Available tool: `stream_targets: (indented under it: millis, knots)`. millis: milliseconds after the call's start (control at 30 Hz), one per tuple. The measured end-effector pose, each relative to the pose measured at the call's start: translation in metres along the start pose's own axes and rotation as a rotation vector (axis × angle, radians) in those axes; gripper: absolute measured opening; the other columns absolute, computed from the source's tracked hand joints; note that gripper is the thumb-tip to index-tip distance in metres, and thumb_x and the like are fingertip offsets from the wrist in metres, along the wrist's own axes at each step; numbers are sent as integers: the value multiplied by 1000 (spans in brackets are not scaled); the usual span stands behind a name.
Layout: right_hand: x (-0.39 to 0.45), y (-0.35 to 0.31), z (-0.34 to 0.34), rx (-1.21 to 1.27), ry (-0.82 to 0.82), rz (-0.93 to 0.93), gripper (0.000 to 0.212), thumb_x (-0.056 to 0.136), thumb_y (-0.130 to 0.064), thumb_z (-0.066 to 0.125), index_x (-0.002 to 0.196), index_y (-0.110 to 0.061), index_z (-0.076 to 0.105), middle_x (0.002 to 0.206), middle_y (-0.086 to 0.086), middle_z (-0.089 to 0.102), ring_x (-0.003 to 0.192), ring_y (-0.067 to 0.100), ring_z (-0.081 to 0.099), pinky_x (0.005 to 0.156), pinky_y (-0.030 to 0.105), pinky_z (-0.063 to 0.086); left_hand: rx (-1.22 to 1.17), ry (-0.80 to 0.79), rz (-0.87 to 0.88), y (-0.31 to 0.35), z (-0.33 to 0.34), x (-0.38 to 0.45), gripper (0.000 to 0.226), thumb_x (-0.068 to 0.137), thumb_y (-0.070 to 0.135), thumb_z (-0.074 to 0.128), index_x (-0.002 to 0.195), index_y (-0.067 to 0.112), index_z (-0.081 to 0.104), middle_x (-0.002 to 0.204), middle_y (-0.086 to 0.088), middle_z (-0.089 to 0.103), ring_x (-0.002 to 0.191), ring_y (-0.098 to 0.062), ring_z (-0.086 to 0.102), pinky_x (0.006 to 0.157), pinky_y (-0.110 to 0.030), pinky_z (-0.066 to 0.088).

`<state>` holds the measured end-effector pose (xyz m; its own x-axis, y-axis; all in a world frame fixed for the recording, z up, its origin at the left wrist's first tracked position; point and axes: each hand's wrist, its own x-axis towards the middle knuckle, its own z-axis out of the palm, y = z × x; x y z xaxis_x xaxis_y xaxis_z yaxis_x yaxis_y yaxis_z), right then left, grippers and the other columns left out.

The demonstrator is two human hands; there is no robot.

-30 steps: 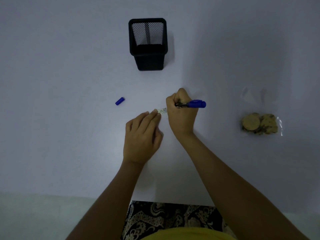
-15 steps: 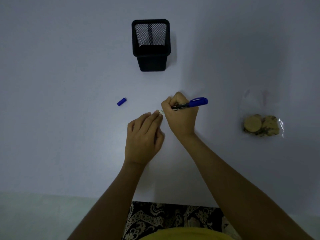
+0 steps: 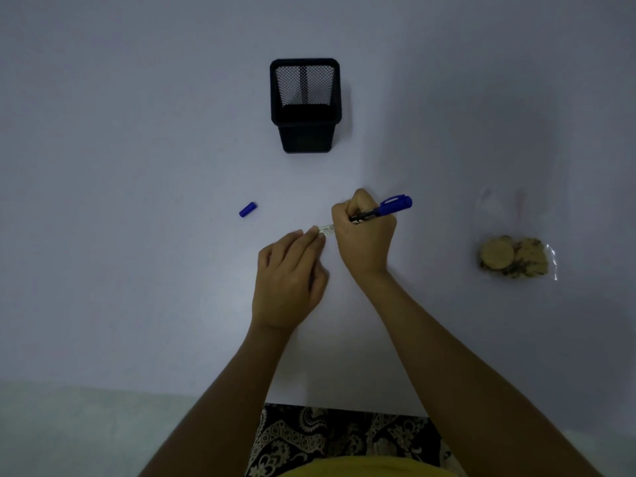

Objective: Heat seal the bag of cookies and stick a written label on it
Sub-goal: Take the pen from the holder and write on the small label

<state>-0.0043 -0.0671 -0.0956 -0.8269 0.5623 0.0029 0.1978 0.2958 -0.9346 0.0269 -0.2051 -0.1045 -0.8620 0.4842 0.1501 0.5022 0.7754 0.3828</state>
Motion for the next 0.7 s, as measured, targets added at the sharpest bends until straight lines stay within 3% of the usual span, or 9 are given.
stream_targets:
  millis: [133,300,567,700]
  knots:
    - [4,-11,-1,32,25,91,49,82,7,56,55,-23,28,48,-11,33,41,1,38,46,9,35,-12,-2,-8,-1,0,0,37,86,20,59,121,10,63,125,-4,64,117,-21,55,96,-35,39]
    - [20,-21,-11,103,-13,302,39,82,1,55,56,-17,32,52,-1,36,50,11,38,48,22,38,-33,-17,-10,-1,-1,-1,37,84,19,61,120,11,63,125,-3,64,117,-20,55,95,-33,39]
    - [43,-34,-36,256,-208,669,42,86,-3,58,53,-18,36,53,1,38,37,7,33,37,20,30,-107,-34,-45,-1,-13,4,35,82,21,63,117,14,64,120,0,65,111,-16,57,89,-31,43]
    - [39,-37,-53,259,-274,776,39,86,-18,66,54,-15,45,47,0,42,32,6,35,32,18,29,-138,-1,-74,2,-18,12,24,82,20,65,106,16,66,109,3,66,101,-15,57,80,-28,45]
